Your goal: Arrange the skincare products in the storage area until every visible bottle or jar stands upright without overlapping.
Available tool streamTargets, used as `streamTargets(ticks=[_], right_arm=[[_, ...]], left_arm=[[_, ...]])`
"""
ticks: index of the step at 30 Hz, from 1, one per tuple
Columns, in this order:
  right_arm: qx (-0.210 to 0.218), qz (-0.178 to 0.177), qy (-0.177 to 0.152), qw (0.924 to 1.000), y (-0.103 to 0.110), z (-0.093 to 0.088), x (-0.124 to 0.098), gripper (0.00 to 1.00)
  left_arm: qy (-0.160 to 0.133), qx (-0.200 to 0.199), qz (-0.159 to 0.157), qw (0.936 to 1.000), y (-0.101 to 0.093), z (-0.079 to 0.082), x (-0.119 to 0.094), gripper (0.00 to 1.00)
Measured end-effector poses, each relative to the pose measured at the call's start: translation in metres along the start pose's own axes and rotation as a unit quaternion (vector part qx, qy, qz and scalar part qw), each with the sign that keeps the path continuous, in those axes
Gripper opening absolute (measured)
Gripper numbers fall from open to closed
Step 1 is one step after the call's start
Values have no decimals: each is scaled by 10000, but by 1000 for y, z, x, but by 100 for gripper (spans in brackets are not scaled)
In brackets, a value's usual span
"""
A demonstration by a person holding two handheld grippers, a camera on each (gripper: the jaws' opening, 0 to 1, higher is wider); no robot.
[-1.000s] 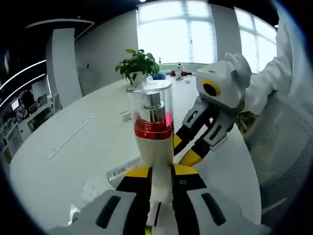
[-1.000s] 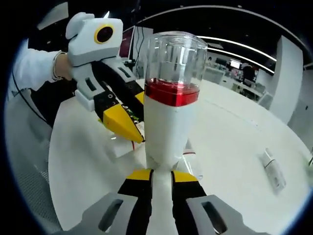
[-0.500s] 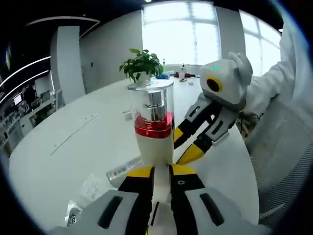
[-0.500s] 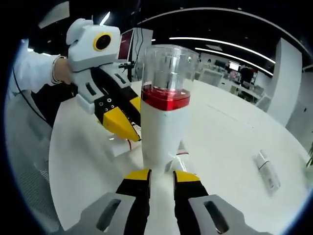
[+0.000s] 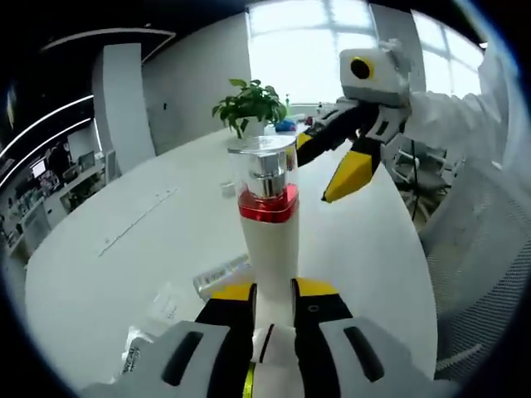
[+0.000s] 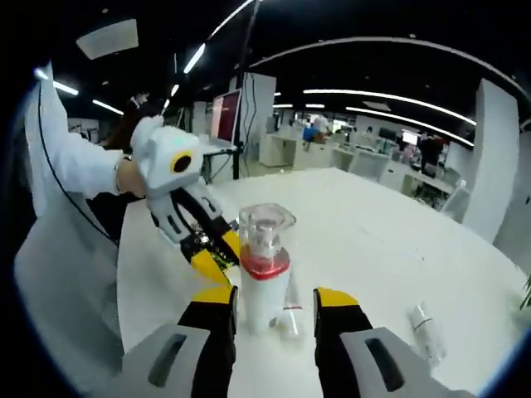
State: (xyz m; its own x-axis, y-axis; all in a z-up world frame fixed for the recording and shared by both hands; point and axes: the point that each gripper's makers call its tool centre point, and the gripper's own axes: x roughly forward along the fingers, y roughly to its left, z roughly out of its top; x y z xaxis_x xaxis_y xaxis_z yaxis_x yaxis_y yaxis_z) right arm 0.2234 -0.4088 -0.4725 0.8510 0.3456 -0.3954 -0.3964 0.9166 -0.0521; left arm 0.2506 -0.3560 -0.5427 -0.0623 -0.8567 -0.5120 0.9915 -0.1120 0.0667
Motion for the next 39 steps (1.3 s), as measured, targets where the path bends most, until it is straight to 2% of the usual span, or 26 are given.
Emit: streamTargets(ticks=[2,5,8,13,17,21,24,28,29,30,32,36,39], right_arm=[[126,78,-245,9996,1,19,3,36],[85,290,-531,9981,6,40,8,39],[10,440,-505,9978,9,46,16,40],[-54,590,-336,9977,11,43,31,38],[-114,828,-153,9964,16,32,44,38],[-81,882,-143,9960,17,29,46,37],[-66,928,-150,9955,16,28,48,35],[-57,796,-168,9967,8,27,49,26],[-17,696,-164,9974,5,26,49,25],[62,769,-175,9969,8,26,48,25],[-12,695,-164,9974,8,25,49,24],[-5,296,-65,9995,6,24,47,24],[209,-137,-64,9997,3,22,45,24]], left_arm=[[70,10,-17,10000,-4,-3,2,18],[123,11,-36,9999,-9,-4,2,19],[110,10,17,9999,-12,-2,2,20],[53,-78,95,9999,-7,-1,2,20],[101,-93,5,9999,-14,-3,6,20],[144,-97,-30,9998,-14,-8,8,20],[99,-169,97,9998,-11,-5,10,20],[75,-209,113,9997,-12,-3,15,20],[84,-196,98,9997,-13,-3,17,20],[92,-188,98,9997,-13,-4,18,20],[119,-177,140,9997,-13,-5,19,20],[97,-120,420,9990,-10,-2,19,21],[88,-250,832,9962,-1,-1,20,28]])
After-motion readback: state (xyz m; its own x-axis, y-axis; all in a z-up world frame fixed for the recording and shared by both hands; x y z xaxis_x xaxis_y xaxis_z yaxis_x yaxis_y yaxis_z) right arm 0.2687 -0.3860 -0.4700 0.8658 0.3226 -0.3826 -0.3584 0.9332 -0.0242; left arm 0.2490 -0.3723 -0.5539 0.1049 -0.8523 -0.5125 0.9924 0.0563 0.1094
